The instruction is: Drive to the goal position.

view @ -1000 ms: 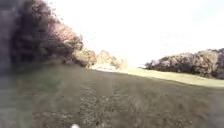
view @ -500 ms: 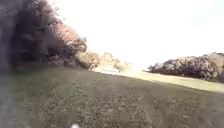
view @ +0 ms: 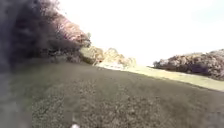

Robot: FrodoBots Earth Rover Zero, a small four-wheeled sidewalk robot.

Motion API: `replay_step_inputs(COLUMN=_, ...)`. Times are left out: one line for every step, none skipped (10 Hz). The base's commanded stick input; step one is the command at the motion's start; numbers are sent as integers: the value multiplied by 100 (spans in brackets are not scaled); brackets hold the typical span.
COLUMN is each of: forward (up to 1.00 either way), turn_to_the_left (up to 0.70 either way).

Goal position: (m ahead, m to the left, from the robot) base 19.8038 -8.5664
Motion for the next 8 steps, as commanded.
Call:
replay_step_inputs(forward=85, turn_to_the_left=0)
replay_step_inputs(forward=85, turn_to_the_left=0)
replay_step_inputs(forward=85, turn_to_the_left=0)
replay_step_inputs(forward=85, turn_to_the_left=0)
replay_step_inputs(forward=85, turn_to_the_left=-10)
replay_step_inputs(forward=85, turn_to_the_left=-18)
replay_step_inputs(forward=85, turn_to_the_left=-26)
replay_step_inputs(forward=85, turn_to_the_left=-33)
